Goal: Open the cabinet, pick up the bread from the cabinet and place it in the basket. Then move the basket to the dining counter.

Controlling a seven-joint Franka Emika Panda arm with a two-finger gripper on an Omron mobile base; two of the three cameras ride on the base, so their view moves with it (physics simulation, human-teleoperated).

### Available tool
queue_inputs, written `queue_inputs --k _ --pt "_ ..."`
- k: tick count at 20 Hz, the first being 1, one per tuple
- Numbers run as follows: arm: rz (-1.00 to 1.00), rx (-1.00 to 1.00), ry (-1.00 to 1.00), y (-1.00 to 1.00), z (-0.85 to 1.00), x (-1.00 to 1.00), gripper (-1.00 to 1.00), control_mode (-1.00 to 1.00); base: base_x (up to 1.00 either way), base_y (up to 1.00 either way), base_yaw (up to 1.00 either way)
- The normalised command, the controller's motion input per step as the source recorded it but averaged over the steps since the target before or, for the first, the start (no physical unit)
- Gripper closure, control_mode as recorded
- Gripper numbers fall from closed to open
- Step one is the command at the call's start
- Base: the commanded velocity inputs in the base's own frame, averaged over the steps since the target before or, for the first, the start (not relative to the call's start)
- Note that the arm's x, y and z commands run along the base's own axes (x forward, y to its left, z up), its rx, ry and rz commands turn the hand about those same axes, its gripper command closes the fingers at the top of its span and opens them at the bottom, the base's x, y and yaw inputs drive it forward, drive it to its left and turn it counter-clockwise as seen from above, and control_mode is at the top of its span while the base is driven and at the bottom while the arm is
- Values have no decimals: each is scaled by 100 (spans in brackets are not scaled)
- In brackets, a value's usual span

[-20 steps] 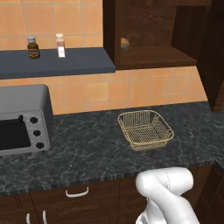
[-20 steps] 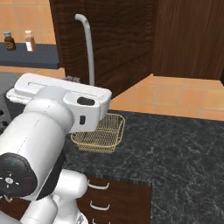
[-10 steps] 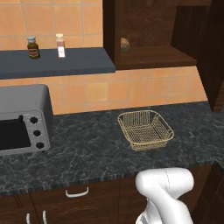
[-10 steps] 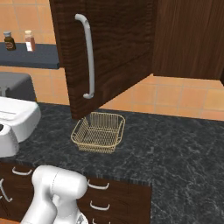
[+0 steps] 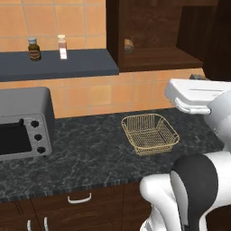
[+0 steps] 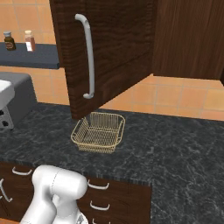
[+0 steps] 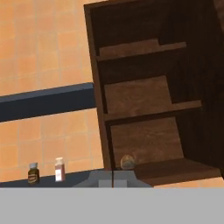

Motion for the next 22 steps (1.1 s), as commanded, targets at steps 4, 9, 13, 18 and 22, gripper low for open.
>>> queue_inputs --k 4,9,13,18,22 --pt "-11 -6 0 2 -21 100 100 -100 0 0 0" --pt "-19 -8 0 -3 -20 86 100 -100 0 0 0" --pt "-28 0 0 -5 -14 75 100 -100 0 0 0" --pt "-30 0 0 -19 0 50 100 -100 0 0 0" --pt "-17 6 9 -65 0 30 100 -100 0 0 0"
